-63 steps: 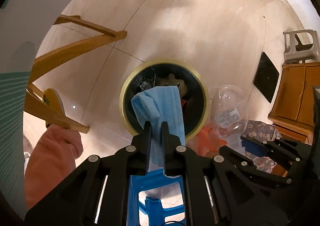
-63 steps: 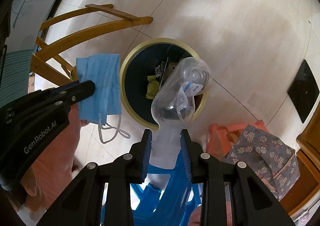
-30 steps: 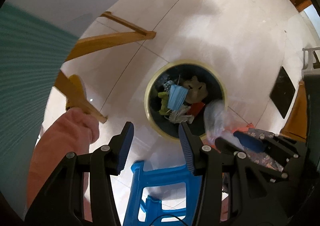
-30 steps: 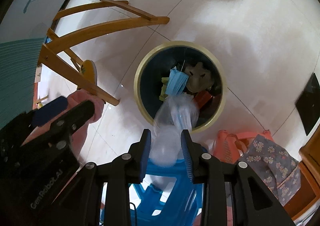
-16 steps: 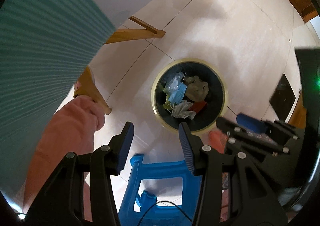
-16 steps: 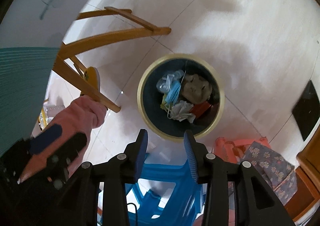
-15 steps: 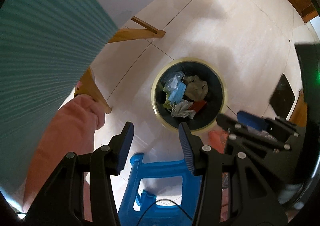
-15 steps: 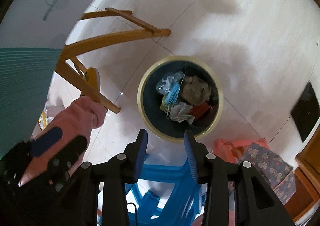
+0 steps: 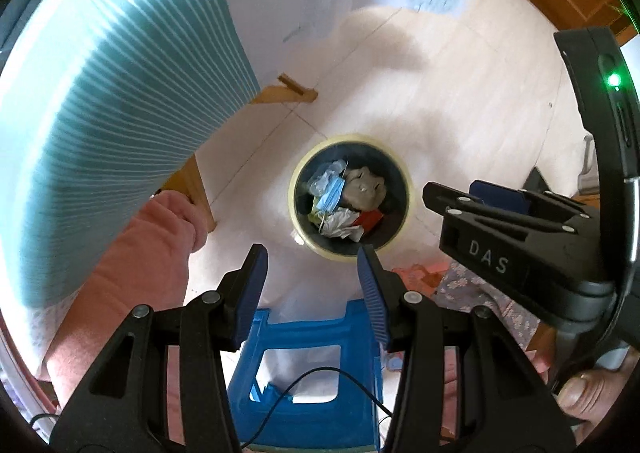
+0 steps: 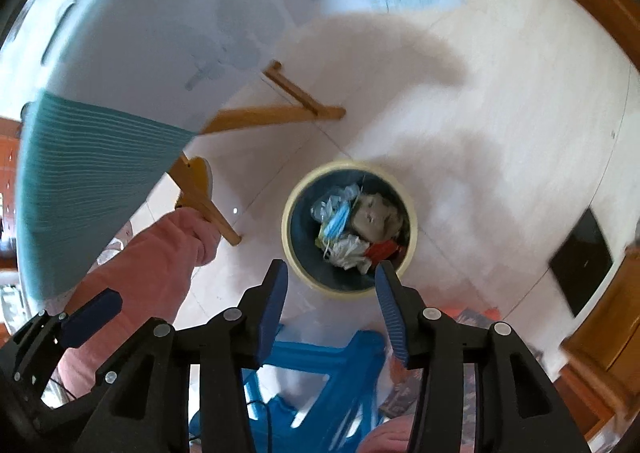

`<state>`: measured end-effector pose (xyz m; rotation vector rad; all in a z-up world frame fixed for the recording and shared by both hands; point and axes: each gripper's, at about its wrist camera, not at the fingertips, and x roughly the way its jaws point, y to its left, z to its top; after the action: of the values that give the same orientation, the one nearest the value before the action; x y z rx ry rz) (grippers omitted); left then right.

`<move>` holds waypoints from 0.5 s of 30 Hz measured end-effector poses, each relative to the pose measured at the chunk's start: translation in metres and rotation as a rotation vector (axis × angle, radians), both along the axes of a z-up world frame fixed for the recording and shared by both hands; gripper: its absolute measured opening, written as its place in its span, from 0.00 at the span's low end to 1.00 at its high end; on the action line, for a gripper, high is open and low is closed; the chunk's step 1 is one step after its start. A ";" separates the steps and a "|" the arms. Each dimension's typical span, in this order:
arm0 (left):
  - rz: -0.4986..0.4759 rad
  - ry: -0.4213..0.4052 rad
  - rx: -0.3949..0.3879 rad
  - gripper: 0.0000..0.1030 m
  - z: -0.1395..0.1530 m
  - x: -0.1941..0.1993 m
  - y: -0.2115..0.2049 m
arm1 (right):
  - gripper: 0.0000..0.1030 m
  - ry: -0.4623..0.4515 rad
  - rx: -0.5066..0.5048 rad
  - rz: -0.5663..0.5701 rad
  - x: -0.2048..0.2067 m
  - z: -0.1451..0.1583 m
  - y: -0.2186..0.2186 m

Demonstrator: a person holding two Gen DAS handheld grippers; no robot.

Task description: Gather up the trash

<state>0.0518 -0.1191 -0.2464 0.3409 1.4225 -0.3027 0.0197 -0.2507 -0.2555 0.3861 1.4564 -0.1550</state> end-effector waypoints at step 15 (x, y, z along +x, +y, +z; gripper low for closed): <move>0.207 -0.251 -0.212 0.42 0.143 -0.022 0.034 | 0.45 -0.409 -0.051 0.162 -0.007 0.189 0.016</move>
<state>0.0303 -0.0848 -0.1034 0.0537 1.1556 -0.2301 0.0124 -0.2344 -0.0661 0.2394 1.0714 0.0177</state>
